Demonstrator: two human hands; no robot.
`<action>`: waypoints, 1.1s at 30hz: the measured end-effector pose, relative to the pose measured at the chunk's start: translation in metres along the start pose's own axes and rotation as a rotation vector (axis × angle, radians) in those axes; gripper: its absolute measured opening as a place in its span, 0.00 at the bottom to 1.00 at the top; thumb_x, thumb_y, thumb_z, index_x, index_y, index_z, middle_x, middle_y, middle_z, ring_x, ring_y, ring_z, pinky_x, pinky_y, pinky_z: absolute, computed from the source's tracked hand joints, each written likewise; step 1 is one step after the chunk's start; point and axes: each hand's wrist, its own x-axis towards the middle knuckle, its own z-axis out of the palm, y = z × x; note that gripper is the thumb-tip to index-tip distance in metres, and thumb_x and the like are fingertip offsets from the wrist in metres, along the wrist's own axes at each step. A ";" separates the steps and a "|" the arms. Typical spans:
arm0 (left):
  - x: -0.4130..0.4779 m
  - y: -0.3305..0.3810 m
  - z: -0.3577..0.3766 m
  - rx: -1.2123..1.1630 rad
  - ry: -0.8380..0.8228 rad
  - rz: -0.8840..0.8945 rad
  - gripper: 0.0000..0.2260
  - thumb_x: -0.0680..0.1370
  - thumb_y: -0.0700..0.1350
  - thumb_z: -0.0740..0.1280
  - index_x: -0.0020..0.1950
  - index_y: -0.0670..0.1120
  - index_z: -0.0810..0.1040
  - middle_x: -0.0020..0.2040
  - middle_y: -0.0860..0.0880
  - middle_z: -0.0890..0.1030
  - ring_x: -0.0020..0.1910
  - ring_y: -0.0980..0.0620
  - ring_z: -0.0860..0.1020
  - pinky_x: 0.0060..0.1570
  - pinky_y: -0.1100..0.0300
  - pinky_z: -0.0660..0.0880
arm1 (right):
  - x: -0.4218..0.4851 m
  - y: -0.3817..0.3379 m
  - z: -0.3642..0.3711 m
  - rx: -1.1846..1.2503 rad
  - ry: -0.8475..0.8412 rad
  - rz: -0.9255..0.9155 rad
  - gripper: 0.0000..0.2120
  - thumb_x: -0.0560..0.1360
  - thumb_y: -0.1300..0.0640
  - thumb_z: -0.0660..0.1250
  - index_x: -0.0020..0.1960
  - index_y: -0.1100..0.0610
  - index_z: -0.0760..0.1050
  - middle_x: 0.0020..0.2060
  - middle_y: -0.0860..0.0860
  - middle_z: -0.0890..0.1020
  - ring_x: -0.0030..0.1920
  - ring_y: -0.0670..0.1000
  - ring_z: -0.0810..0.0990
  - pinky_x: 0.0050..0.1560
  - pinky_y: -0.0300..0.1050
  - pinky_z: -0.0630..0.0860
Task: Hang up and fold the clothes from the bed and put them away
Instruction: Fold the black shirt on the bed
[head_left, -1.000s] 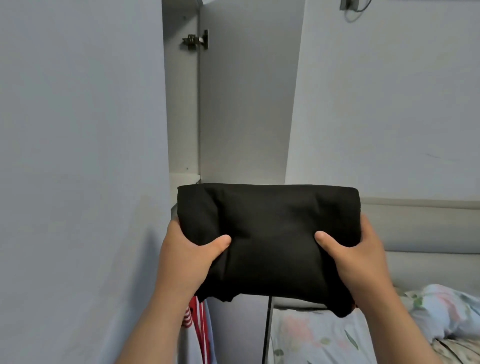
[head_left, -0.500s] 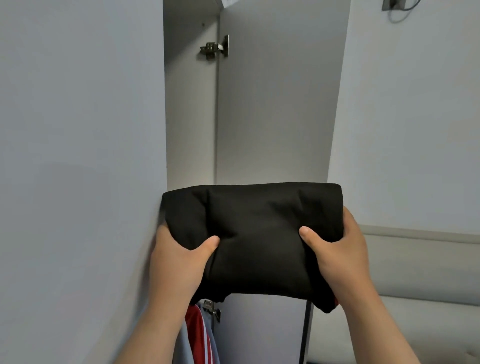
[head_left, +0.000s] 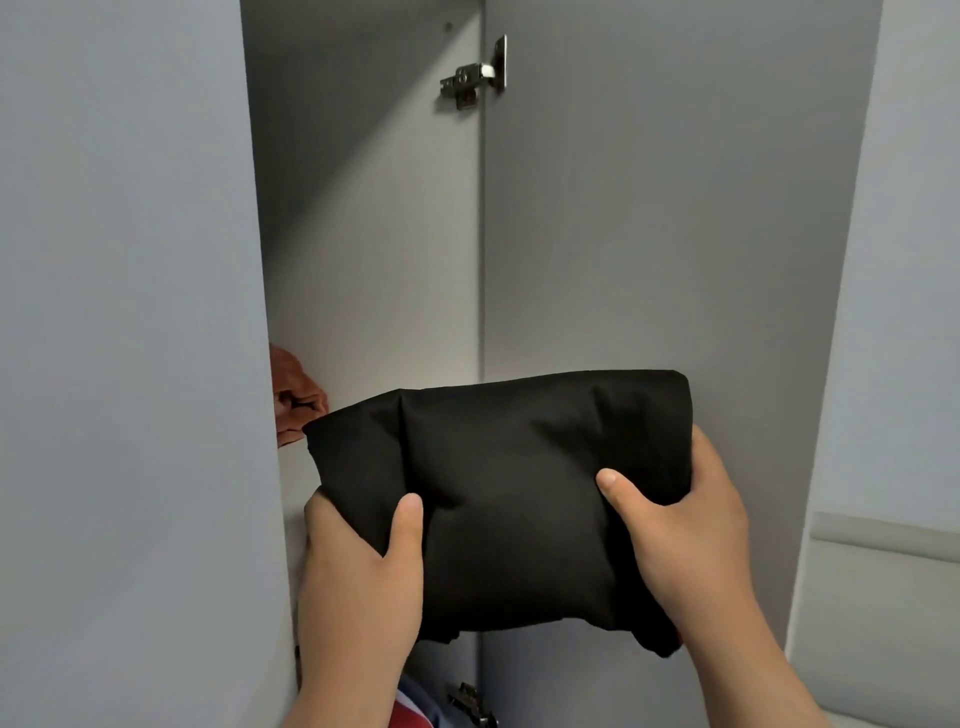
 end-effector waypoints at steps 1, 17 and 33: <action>0.003 0.002 0.001 -0.025 -0.002 0.004 0.28 0.76 0.61 0.63 0.71 0.49 0.63 0.64 0.48 0.74 0.55 0.49 0.73 0.52 0.53 0.72 | 0.005 0.002 0.006 0.013 -0.012 -0.003 0.26 0.69 0.54 0.76 0.63 0.37 0.74 0.52 0.31 0.81 0.50 0.33 0.79 0.48 0.38 0.74; 0.063 0.021 0.019 -0.111 0.215 -0.038 0.45 0.58 0.68 0.74 0.70 0.53 0.63 0.59 0.54 0.74 0.53 0.49 0.73 0.50 0.52 0.69 | 0.093 0.028 0.107 0.240 -0.209 -0.071 0.20 0.70 0.61 0.76 0.57 0.44 0.78 0.49 0.38 0.84 0.49 0.39 0.83 0.46 0.38 0.77; 0.167 0.034 0.038 0.246 0.625 -0.045 0.39 0.61 0.64 0.78 0.62 0.46 0.66 0.60 0.45 0.77 0.57 0.38 0.77 0.43 0.51 0.70 | 0.166 0.059 0.254 0.547 -0.492 0.003 0.19 0.70 0.60 0.74 0.55 0.42 0.77 0.47 0.35 0.83 0.47 0.36 0.82 0.42 0.31 0.76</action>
